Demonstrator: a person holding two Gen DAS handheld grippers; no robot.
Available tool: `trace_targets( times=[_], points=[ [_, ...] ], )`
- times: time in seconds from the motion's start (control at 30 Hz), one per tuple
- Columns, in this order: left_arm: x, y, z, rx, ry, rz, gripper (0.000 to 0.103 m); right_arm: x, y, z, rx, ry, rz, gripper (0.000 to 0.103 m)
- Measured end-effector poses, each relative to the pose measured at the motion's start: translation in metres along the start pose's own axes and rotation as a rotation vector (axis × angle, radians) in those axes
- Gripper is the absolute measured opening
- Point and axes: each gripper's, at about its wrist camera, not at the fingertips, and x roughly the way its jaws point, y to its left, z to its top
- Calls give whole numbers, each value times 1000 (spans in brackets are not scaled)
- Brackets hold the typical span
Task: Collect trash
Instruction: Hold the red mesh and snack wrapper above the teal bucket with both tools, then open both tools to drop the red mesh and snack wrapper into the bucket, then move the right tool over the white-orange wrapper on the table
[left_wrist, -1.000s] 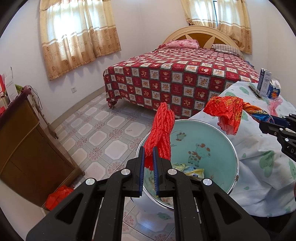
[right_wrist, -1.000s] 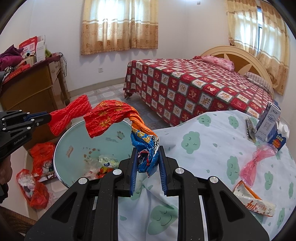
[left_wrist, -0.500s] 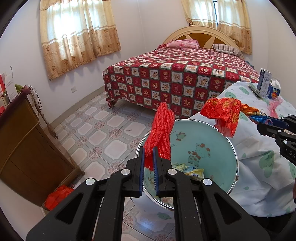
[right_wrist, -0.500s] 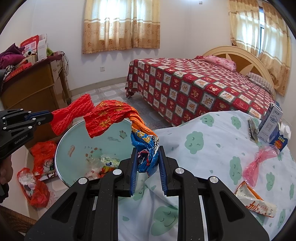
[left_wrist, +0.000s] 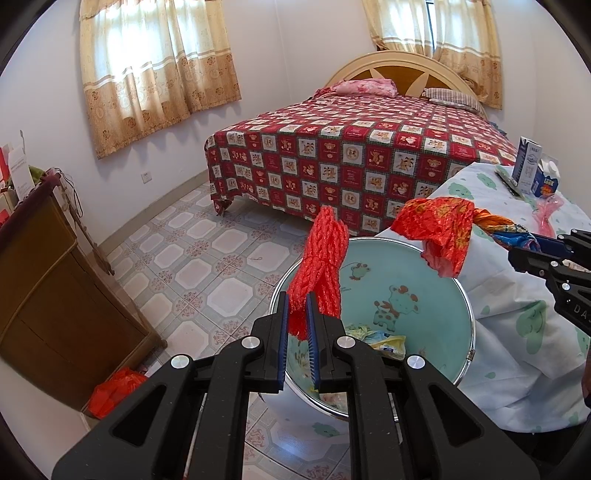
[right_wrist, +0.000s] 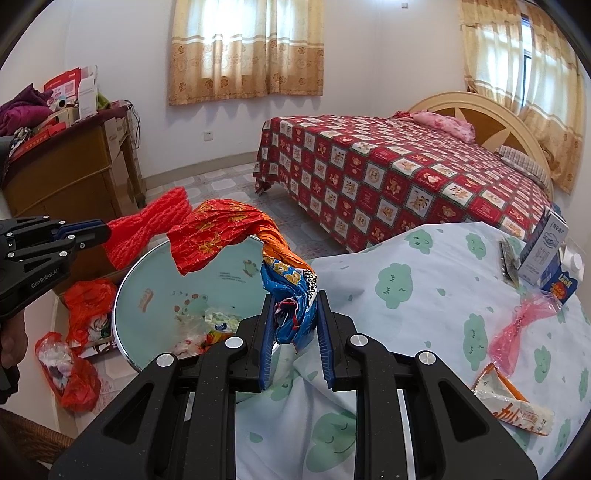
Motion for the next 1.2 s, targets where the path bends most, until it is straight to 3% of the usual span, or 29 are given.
trace_targets(
  times=[0.1, 0.13, 0.37, 0.4, 0.5, 0.7, 0.8, 1.0, 1.2],
  points=[
    [-1, -2, 0, 4, -3, -12, 13, -1, 3, -1, -16, -8, 19, 32],
    [-2, -3, 0, 6, -5, -14, 15, -1, 5, -2, -20, -12, 18, 42],
    [-3, -9, -2, 5, -5, -13, 39, 0, 5, -4, -8, -6, 19, 44],
    [-3, -10, -2, 3, -8, -9, 47, 0, 4, -4, -5, -6, 18, 45],
    [-3, -13, -3, 7, -7, -9, 48, -1, 0, -6, 7, -4, 13, 46],
    [-1, -14, -4, 8, -2, -7, 61, -2, -6, -9, 17, -6, 1, 55],
    [-2, -15, -6, -2, -4, -1, 74, -7, -9, -13, 21, -13, -16, 64],
    [1, -26, -12, 18, 11, -12, 77, -23, -40, -27, 76, -14, -72, 64],
    [2, -52, -21, 70, 29, -42, 77, -64, -111, -63, 203, -17, -227, 64]
  ],
)
